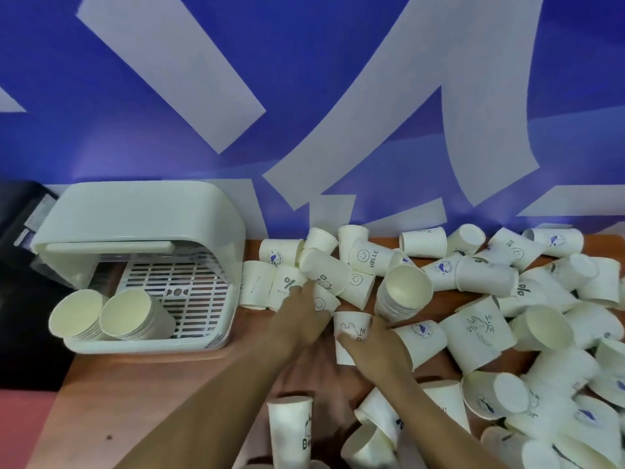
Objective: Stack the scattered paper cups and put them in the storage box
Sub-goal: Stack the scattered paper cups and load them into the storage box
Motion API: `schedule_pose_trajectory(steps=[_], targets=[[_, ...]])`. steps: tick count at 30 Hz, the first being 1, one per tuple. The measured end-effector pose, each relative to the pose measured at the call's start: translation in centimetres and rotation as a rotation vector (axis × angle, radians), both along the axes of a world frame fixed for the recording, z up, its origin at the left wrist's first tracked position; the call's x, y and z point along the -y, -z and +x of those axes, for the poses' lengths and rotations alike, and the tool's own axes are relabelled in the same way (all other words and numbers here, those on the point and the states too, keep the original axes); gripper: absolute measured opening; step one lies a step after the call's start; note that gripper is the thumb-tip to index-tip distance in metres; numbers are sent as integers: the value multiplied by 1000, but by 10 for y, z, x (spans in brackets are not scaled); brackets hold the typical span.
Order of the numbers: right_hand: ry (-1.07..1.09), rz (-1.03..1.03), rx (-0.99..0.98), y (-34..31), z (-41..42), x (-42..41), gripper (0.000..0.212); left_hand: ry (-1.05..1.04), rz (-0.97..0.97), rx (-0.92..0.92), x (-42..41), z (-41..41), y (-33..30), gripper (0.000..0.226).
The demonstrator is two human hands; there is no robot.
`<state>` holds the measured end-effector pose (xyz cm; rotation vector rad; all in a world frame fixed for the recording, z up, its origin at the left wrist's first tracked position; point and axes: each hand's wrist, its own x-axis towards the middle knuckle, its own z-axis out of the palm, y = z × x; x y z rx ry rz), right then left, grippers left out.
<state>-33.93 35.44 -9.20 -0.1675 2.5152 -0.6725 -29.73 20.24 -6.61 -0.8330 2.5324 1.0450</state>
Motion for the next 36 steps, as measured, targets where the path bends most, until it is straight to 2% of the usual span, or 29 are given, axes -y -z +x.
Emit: schedule_pose_trajectory(steps=[5, 14, 18, 25, 29, 31, 36], targets=[[14, -24, 14, 9, -2, -3, 64, 19, -49, 35, -6, -9, 13, 77], [-49, 13, -3, 9, -3, -6, 65, 49, -177, 36, -6, -8, 19, 83], [-84, 1, -22, 0, 4, -11, 71, 54, -155, 21, -5, 6, 12, 91], [-132, -68, -2, -31, 17, -19, 73, -110, 22, -93, 6, 46, -18, 76], [-177, -92, -72, -50, 33, -13, 91, -159, -27, -128, 14, 76, -37, 95], [-197, -114, -71, -56, 39, -6, 91, -166, -77, -94, 19, 92, -45, 100], [-237, -188, -95, -65, 56, 7, 86, -160, -77, -77, 33, 127, -59, 83]])
